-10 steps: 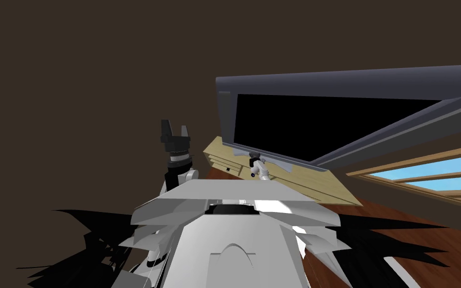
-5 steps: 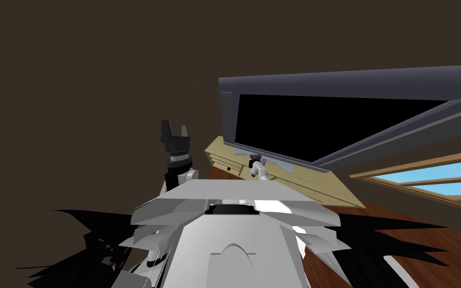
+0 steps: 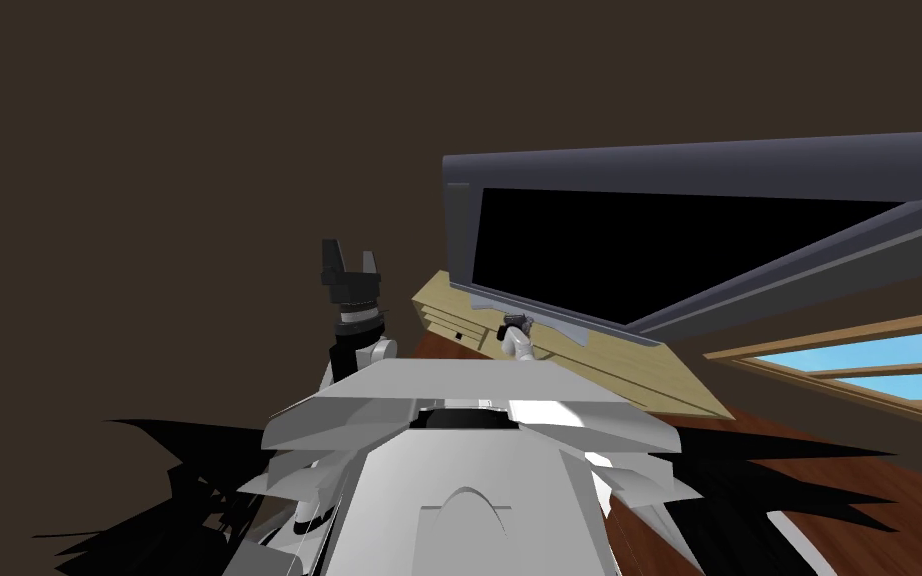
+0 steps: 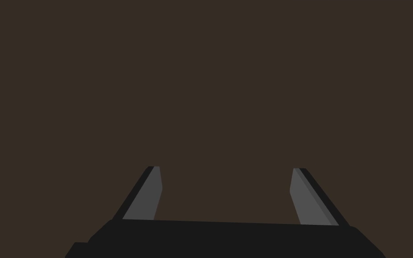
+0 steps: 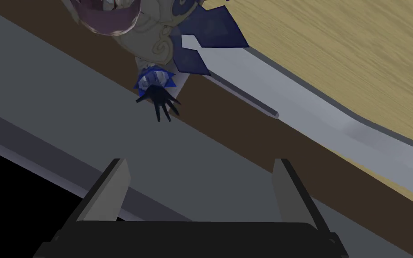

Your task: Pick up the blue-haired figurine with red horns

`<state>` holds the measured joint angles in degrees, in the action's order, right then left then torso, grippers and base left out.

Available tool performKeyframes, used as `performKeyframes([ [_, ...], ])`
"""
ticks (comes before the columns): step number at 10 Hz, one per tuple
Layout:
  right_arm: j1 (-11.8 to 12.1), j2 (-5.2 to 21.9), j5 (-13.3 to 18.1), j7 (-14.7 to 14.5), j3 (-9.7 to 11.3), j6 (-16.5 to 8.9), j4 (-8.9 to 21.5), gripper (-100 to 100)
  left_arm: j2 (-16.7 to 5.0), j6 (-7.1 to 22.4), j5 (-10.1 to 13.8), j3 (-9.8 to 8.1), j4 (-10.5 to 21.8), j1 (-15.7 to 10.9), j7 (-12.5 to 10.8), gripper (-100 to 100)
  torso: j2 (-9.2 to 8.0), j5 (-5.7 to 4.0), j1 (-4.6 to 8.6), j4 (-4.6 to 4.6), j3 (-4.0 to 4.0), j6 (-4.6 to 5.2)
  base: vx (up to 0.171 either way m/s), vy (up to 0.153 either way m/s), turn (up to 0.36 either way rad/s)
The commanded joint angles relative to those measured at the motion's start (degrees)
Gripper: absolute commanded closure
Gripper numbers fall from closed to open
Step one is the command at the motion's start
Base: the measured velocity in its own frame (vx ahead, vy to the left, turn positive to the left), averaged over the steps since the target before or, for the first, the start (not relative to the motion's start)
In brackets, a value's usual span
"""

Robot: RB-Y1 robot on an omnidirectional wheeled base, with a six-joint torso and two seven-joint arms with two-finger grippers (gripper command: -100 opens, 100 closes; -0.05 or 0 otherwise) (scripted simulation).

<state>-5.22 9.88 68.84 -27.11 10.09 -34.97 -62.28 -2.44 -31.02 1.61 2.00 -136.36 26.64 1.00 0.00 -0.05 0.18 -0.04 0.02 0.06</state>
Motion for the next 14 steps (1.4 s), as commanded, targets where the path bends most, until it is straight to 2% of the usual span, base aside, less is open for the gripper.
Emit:
performKeyframes([
  [1, -0.14, -0.08, 1.13, 0.32, 0.02, -1.37, 1.88, -100, 0.0, 0.0, 0.0, 0.0, 0.0, 0.0, 0.0, 0, 0.0, 0.0, 0.0, 0.0, 0.0, 0.0, -0.045, -0.021, 0.021],
  [2, 0.03, 0.03, 1.57, 0.46, -0.09, -1.99, 2.67, -100, 0.0, 0.0, 0.0, 0.0, 0.0, 0.0, 0.0, 0, -0.02, -0.01, 0.02, 0.01, -0.01, 0.0, -0.049, -0.037, -0.005],
  [3, 0.09, -0.05, 1.08, 0.03, -0.05, -1.59, 1.82, -100, 0.0, 0.0, 0.0, 0.0, 0.0, 0.0, 0.0, 0, -0.03, -0.01, 0.08, 0.01, -0.02, 0.01, -0.022, -0.02, -0.001],
  [4, 0.1, -0.04, 1.14, 0.07, -0.06, -1.74, 1.94, 0, 0.0, 0.0, 0.0, 0.0, 0.0, 0.0, 0.0, 0, 0.04, -0.01, 0.03, 0.0, 0.01, 0.0, 0.0, 0.0, 0.0],
  [5, 0.04, 1.71, 0.49, 1.58, 1.15, -1.22, 2.46, -100, 0.0, 0.0, 0.0, 0.0, 0.0, 0.0, 0.0, 0, 0.11, 0.01, -0.03, -0.01, 0.05, 0.0, 0.017, 0.035, -0.039],
  [11, -0.2, 8.7, -2.06, 7.64, 5.97, 0.78, 4.58, -100, 0.01, 0.0, 0.0, 0.0, 0.0, 0.01, 0.0, 0, 0.4, 0.06, -0.29, -0.08, 0.23, -0.01, 0.059, 0.058, -0.048],
  [12, -0.02, 8.09, -2.15, 6.49, 5.42, 0.52, 3.97, -100, 0.01, 0.0, 0.0, 0.0, -0.01, 0.01, 0.0, 0, 0.42, 0.06, -0.28, -0.08, 0.24, -0.01, 0.03, 0.028, -0.012],
  [13, -0.03, 8.21, -2.2, 6.72, 5.5, 0.62, 4.01, 100, 0.0, 0.0, 0.0, 0.0, 0.0, 0.01, 0.0, 0, 0.32, 0.04, -0.18, -0.07, 0.18, -0.02, 0.006, 0.005, 0.002],
  [14, -0.03, 8.2, -2.2, 6.7, 5.49, 0.61, 4.0, 100, 0.0, 0.0, 0.0, 0.0, 0.0, 0.01, 0.0, 0, 0.22, 0.02, -0.1, -0.04, 0.13, -0.01, 0.0, 0.0, 0.0],
])
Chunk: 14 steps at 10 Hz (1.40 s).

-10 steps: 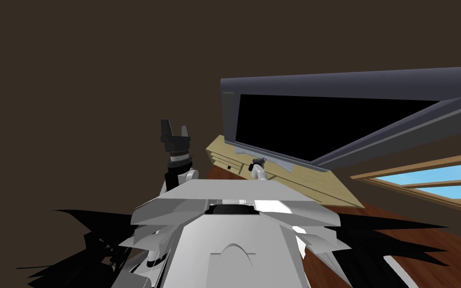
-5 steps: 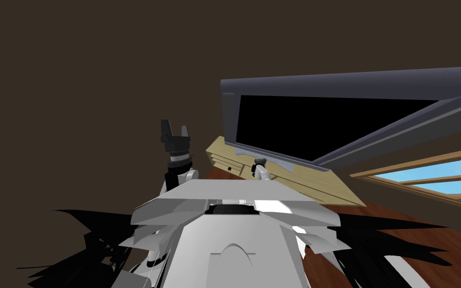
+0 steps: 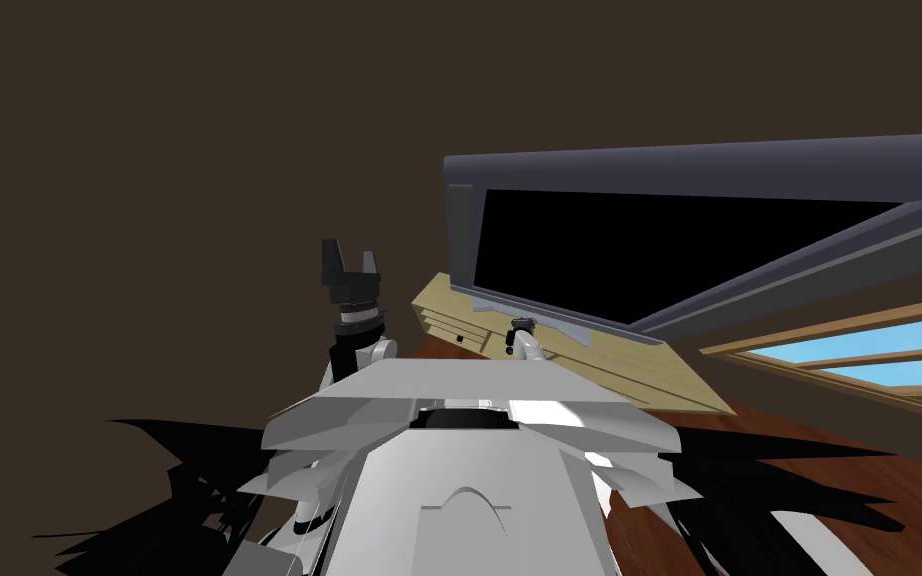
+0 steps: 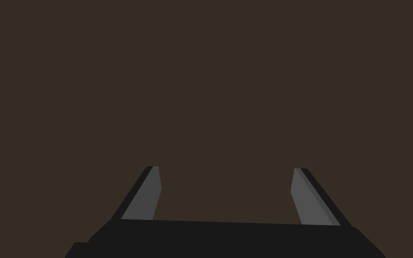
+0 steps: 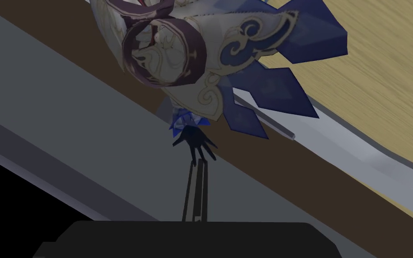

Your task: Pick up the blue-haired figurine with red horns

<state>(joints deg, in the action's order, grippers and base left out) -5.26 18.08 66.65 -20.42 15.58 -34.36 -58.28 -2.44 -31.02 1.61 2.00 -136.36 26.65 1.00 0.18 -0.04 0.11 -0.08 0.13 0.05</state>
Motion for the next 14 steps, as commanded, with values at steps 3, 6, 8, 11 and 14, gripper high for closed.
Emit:
performKeyframes([
  [3, 0.0, 0.0, 0.0, 0.0, 0.0, 0.0, 0.0, 100, 0.0, 0.0, 0.0, 0.0, 0.0, 0.0, 0.0, 0, -0.02, 0.0, 0.02, 0.01, -0.01, 0.0, 0.0, 0.0, 0.0],
  [6, -0.34, -0.41, -0.63, 0.63, 0.56, 1.3, -0.67, -100, 0.01, 0.0, 0.0, 0.01, 0.0, 0.0, 0.0, 0, 0.06, 0.05, -0.33, -0.01, 0.03, -0.01, 0.028, 0.054, 0.043],
  [8, -0.33, -0.18, -1.08, 0.28, 0.77, 1.53, -0.86, -100, 0.0, 0.0, 0.0, 0.0, 0.0, 0.0, 0.0, 0, 0.07, 0.03, -0.13, -0.02, 0.05, 0.0, 0.021, 0.023, 0.071],
  [11, -0.33, -0.18, -1.08, 0.28, 0.77, 1.53, -0.86, -100, 0.0, 0.0, 0.0, 0.0, 0.0, 0.0, 0.0, 0, -0.04, -0.01, 0.01, 0.01, -0.02, 0.01, -0.001, -0.002, -0.005],
  [14, -0.37, -0.05, -1.38, 0.05, 0.83, 1.63, -0.89, -100, 0.0, 0.0, 0.0, 0.0, 0.0, 0.0, 0.0, 0, 0.0, 0.01, -0.04, 0.0, 0.0, 0.0, 0.005, 0.006, 0.018],
])
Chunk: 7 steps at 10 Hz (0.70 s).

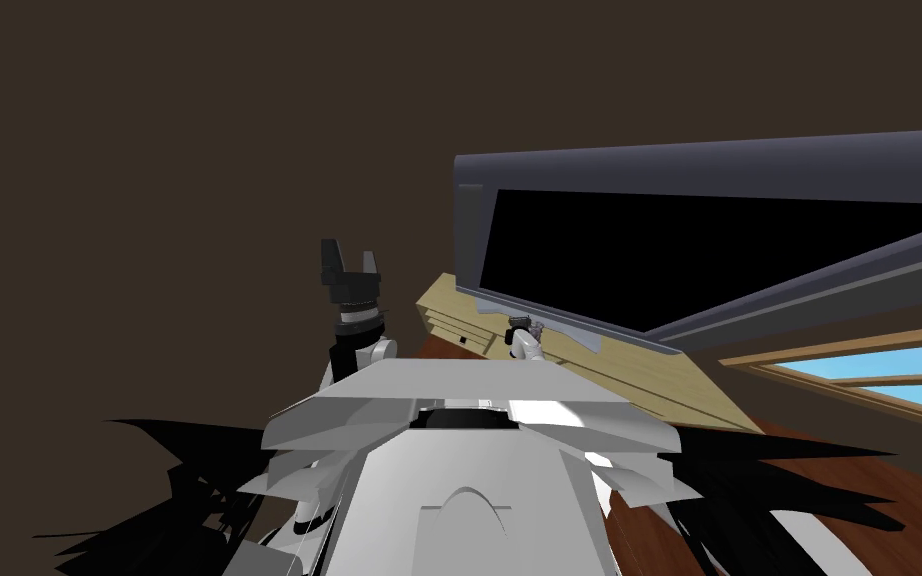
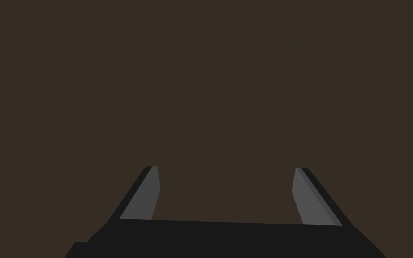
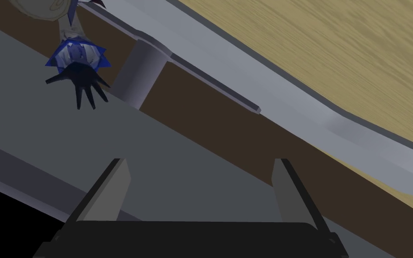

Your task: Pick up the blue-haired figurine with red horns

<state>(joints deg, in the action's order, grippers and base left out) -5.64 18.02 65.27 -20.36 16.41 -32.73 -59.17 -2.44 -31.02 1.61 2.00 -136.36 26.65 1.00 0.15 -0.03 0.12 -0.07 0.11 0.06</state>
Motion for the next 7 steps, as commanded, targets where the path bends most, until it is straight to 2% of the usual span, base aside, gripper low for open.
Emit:
performKeyframes([
  [1, 0.0, 0.01, -0.01, 0.0, 0.0, 0.0, 0.0, -100, 0.0, 0.0, 0.0, 0.0, 0.0, 0.0, 0.0, 0, 0.0, 0.0, 0.0, 0.0, 0.0, 0.0, -0.011, -0.013, -0.039],
  [7, 0.0, 0.01, -0.01, 0.0, 0.0, 0.0, 0.0, -100, 0.0, 0.0, 0.0, 0.0, 0.0, 0.0, 0.0, 0, -0.03, -0.01, 0.03, 0.01, -0.02, 0.0, 0.0, 0.0, -0.001],
])
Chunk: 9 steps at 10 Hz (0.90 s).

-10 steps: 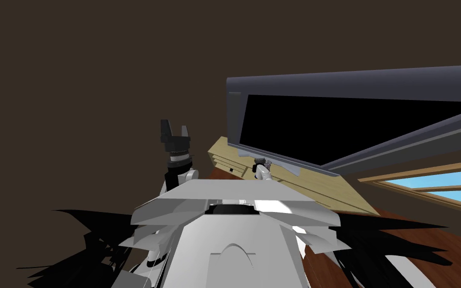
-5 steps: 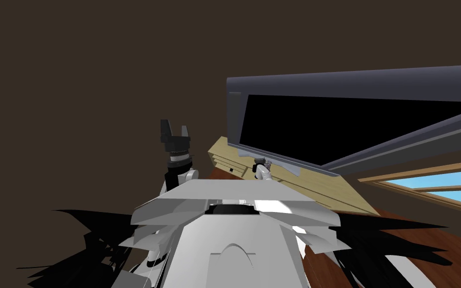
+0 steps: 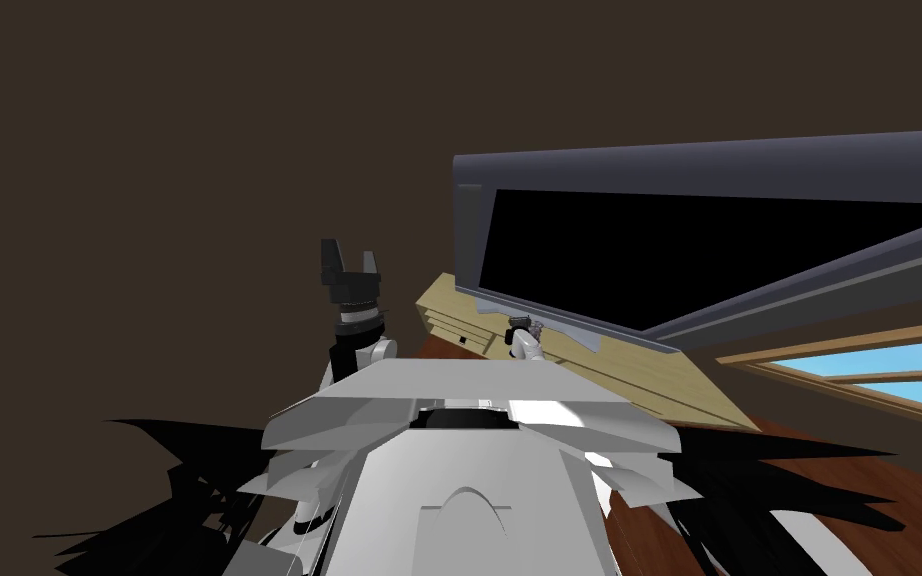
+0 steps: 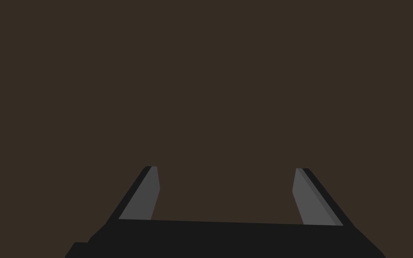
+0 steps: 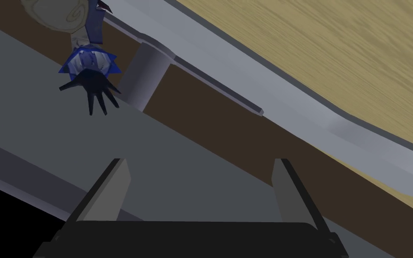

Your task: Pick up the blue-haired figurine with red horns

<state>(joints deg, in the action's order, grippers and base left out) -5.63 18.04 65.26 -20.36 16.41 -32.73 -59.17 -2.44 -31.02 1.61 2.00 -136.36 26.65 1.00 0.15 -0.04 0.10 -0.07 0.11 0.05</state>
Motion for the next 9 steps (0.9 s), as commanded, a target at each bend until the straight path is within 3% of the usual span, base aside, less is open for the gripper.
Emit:
performKeyframes([
  [1, 0.81, -0.48, -0.33, 1.11, 0.55, 1.02, -0.13, -100, 0.0, 0.0, 0.0, 0.0, 0.0, 0.0, 0.0, 0, 0.0, 0.0, 0.0, 0.0, 0.0, 0.0, 0.018, 0.019, 0.053],
  [9, 0.78, 1.44, -1.54, -0.29, 0.4, 0.43, -0.55, -100, 0.0, 0.0, 0.0, 0.0, 0.0, 0.0, 0.0, 0, -0.02, 0.0, 0.05, 0.0, -0.01, 0.01, 0.009, 0.008, -0.008],
])
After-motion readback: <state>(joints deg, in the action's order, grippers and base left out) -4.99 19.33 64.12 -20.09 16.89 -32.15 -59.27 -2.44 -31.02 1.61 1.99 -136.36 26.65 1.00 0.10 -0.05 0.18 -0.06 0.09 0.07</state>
